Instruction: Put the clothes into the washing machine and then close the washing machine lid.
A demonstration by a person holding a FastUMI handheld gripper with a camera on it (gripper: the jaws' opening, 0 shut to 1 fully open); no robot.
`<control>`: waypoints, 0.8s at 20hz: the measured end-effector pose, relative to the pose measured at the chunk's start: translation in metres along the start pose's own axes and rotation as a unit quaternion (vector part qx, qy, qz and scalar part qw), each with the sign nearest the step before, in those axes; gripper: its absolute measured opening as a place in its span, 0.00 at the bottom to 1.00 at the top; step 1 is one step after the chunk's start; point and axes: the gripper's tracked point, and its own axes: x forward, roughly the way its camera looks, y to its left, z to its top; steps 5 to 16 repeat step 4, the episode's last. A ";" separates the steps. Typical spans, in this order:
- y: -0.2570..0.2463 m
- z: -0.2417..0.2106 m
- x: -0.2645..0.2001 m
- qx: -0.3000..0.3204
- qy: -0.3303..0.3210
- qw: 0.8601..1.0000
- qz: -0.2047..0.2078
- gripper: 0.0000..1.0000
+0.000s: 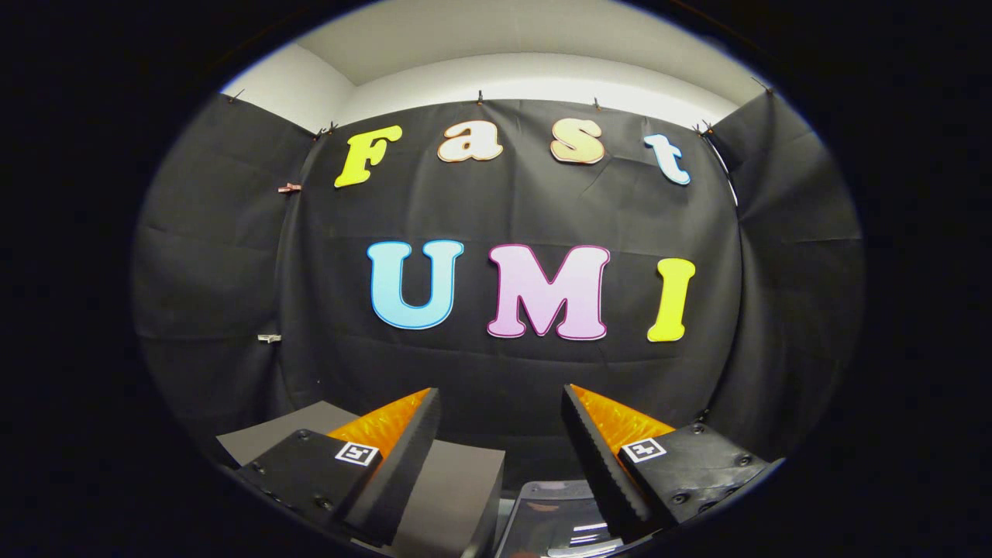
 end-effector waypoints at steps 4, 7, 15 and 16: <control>0.003 -0.001 0.002 0.000 0.000 1.000 0.001 0.98; 0.003 -0.001 0.002 0.000 0.000 1.000 0.001 0.98; 0.003 -0.001 0.002 0.000 0.000 1.000 0.001 0.98; 0.003 -0.001 0.002 0.000 0.000 1.000 0.001 0.98</control>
